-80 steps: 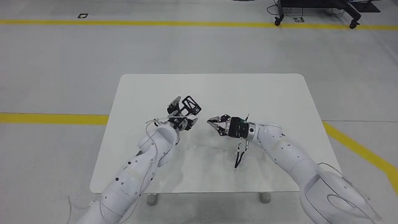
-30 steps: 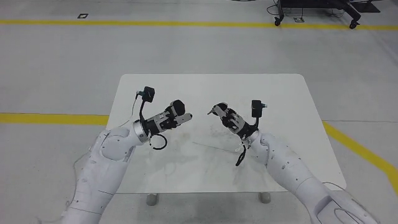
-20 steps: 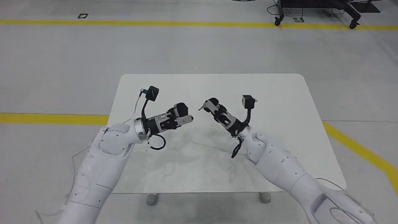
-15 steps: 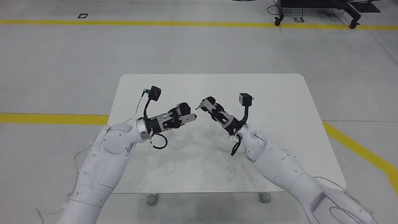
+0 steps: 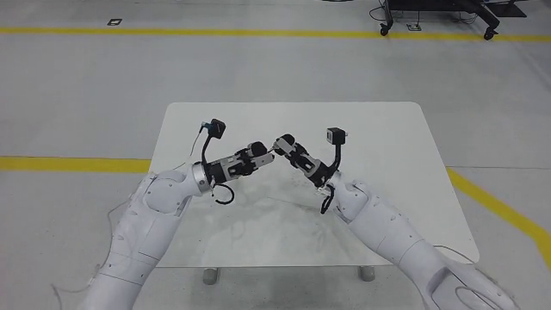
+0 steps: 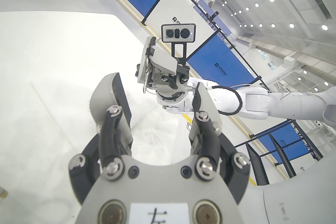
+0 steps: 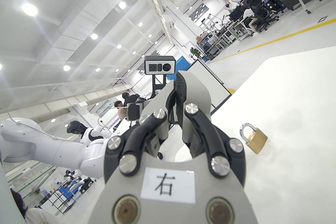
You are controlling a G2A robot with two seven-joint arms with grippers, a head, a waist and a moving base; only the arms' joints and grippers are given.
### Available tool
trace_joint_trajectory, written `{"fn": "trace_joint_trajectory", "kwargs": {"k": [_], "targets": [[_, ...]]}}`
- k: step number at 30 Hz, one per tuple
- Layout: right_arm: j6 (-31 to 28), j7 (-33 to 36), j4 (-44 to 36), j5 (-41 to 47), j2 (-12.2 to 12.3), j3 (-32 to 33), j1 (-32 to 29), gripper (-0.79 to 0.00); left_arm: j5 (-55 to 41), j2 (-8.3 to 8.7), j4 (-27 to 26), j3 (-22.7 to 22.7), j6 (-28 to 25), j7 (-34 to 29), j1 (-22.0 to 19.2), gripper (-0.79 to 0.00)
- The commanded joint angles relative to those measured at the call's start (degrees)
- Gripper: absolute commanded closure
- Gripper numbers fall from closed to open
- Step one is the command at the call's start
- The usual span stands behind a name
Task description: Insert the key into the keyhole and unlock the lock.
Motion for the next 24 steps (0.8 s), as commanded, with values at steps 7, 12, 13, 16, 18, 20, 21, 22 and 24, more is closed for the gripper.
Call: {"fn": "trace_joint_trajectory", "kwargs": {"k": [7, 12, 13, 16, 18, 20, 21, 22, 24], "targets": [[0.0, 4.04, -0.6, 1.24, -0.51, 1.28, -0.61, 0.0, -0.29, 0.21, 0.56, 0.4, 0.48, 0.35, -0.51, -0.366], [0.0, 5.86, -0.7, 1.73, -0.86, 2.39, -0.87, 0.0, -0.41, 0.34, 0.8, 0.72, 1.42, 0.21, -0.79, -0.372], [0.0, 6.17, -0.73, 1.81, -0.92, 2.62, -0.95, 0.0, -0.44, 0.37, 0.81, 0.78, 1.52, 0.23, -0.85, -0.366], [0.0, 7.17, -0.78, 1.9, -1.11, 3.32, -1.15, 0.0, -0.49, 0.45, 0.97, 0.87, 1.81, 0.28, -1.04, -0.311], [0.0, 7.73, -0.78, 2.09, -1.24, 3.77, -1.33, 0.0, -0.53, 0.5, 0.97, 0.95, 1.86, 0.33, -1.09, -0.209], [0.0, 8.39, -0.7, 2.18, -1.38, 4.15, -1.48, 0.0, -0.59, 0.55, 0.99, 1.04, 2.0, 0.38, -1.13, -0.095], [0.0, 8.67, -0.63, 2.22, -1.45, 4.36, -1.53, 0.0, -0.59, 0.58, 1.01, 1.11, 2.14, 0.3, -1.16, -0.058], [0.0, 8.93, -0.59, 2.27, -1.53, 4.56, -1.59, 0.0, -0.63, 0.6, 1.0, 1.16, 2.2, 0.3, -1.2, 0.0], [0.0, 9.48, -0.43, 2.45, -1.67, 4.97, -1.7, 0.0, -0.53, 0.65, 1.04, 1.26, 2.34, 0.29, -1.27, 0.0]]}}
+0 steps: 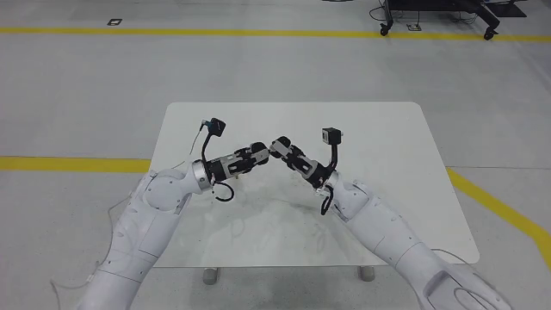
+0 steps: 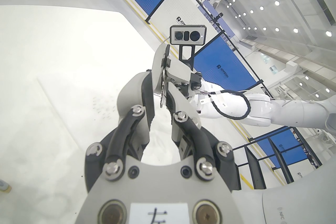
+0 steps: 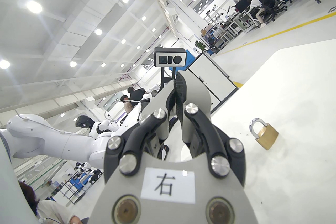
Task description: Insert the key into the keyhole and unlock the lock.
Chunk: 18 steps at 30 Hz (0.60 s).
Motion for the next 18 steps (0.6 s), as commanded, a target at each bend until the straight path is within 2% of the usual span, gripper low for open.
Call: {"fn": "trace_joint_trajectory", "kwargs": {"k": [1, 9, 10, 11, 12, 18], "targets": [[0.0, 0.45, 0.24, -0.02, -0.12, 0.46, -0.04, 0.0, 0.07, 0.05, 0.06, 0.11, 0.19, 0.0, -0.04, 0.0], [0.0, 1.26, 0.19, -0.87, -0.61, 2.17, -0.55, 0.0, 0.11, 0.24, 0.19, 0.32, 0.73, 0.34, -0.23, 0.0], [0.0, 1.38, 0.17, -0.93, -0.66, 2.35, -0.63, -0.28, 0.25, 0.28, 0.18, 0.34, 0.65, 0.32, -0.26, 0.0], [0.0, 1.24, 0.24, -0.85, -0.71, 2.65, -0.71, -0.28, 0.27, 0.31, 0.22, 0.35, 0.61, 0.33, -0.28, 0.0], [0.0, 1.0, 0.14, -0.67, -0.78, 2.95, -0.84, -0.785, 0.25, 0.34, 0.26, 0.36, 0.58, 0.35, -0.3, 0.0], [0.0, 1.0, 0.14, -0.67, -0.78, 2.95, -0.84, -0.785, -4.42, 0.4, 0.96, -0.14, 0.09, 1.1, -0.16, 0.0]]}}
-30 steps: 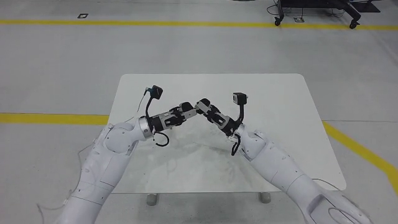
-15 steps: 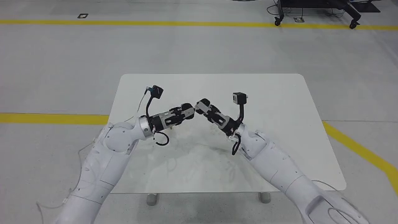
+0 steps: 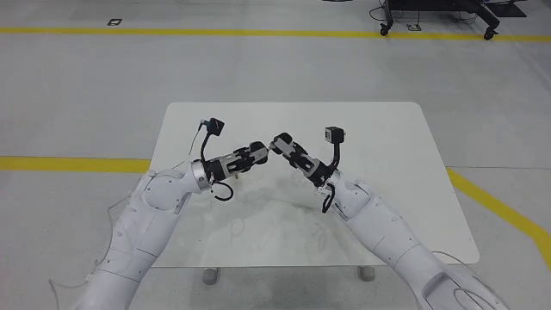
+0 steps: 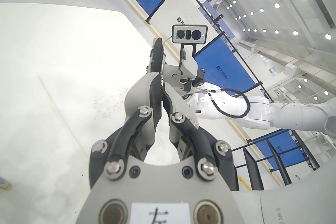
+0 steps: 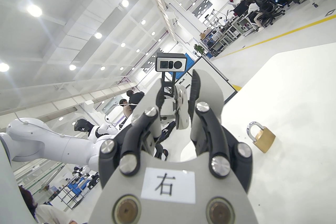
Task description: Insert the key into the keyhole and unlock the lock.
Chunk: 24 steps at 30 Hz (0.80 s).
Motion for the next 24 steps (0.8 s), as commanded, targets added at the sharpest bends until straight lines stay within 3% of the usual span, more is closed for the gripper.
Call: {"fn": "trace_joint_trajectory", "kwargs": {"k": [1, 10, 13, 15, 24], "targets": [[0.0, 0.01, 0.0, -0.01, 0.0, 0.0, 0.0, -0.785, -2.5, 0.01, 0.34, -0.53, -0.07, 0.77, 0.16, 0.0], [0.0, 0.01, 0.0, -0.01, 0.0, 0.0, 0.0, -0.785, -2.5, 0.01, 0.34, -0.53, -0.07, 0.77, 0.16, 0.0], [0.0, 0.01, 0.0, -0.01, 0.0, 0.0, 0.0, -0.785, 2.36, 0.11, -0.92, -0.72, 2.52, 3.87, 0.67, 0.0], [3.31, 0.66, -0.76, -2.55, 0.17, 0.39, -0.06, -0.785, 3.39, 0.11, -1.95, -0.58, 3.36, 5.06, 1.32, 0.0], [5.99, 14.12, -3.42, -9.94, 4.68, 8.78, -0.87, -0.785, 3.85, 0.93, -3.16, -2.58, 6.32, 2.73, 2.28, 0.0]]}}
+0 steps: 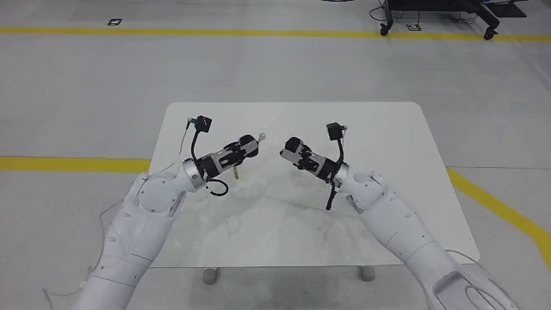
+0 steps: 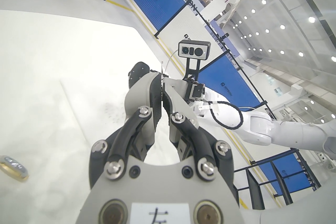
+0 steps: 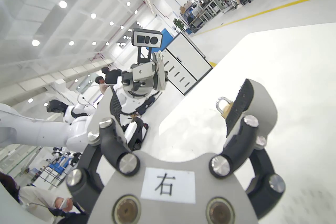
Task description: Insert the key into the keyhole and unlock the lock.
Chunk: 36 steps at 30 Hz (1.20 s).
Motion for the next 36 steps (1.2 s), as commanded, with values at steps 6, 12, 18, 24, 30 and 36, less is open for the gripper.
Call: {"fn": "trace_joint_trajectory", "kwargs": {"k": [6, 12, 18, 24, 30, 36], "targets": [[1.53, 17.12, -6.78, -1.75, 4.03, 5.73, -3.48, -0.785, -0.76, 0.3, 0.92, 3.83, 3.83, -15.46, -2.71, 0.0], [5.41, 30.01, -12.27, 3.87, 5.82, 6.78, -5.48, -0.785, 0.39, 0.38, 1.84, 7.03, 2.49, -23.36, -4.88, 0.0], [7.88, 36.41, -13.21, 7.61, 6.11, 4.97, -4.97, -0.585, -1.42, 0.41, 2.62, 8.81, 1.07, -26.75, -6.04, 0.0], [7.37, 38.58, -11.86, 10.78, 5.64, 2.33, -3.28, -0.508, -2.92, 0.52, 3.47, 9.81, 0.28, -28.35, -6.93, 0.0], [6.28, 38.7, -9.76, 11.97, 5.26, 0.63, -1.81, -0.409, -2.85, 0.63, 3.9, 10.65, 0.07, -28.14, -7.48, 0.0], [5.51, 38.56, -8.24, 12.62, 5.21, -0.06, -1.0, -0.357, -2.79, 0.8, 3.9, 11.22, -0.44, -27.58, -7.57, 0.0]]}}
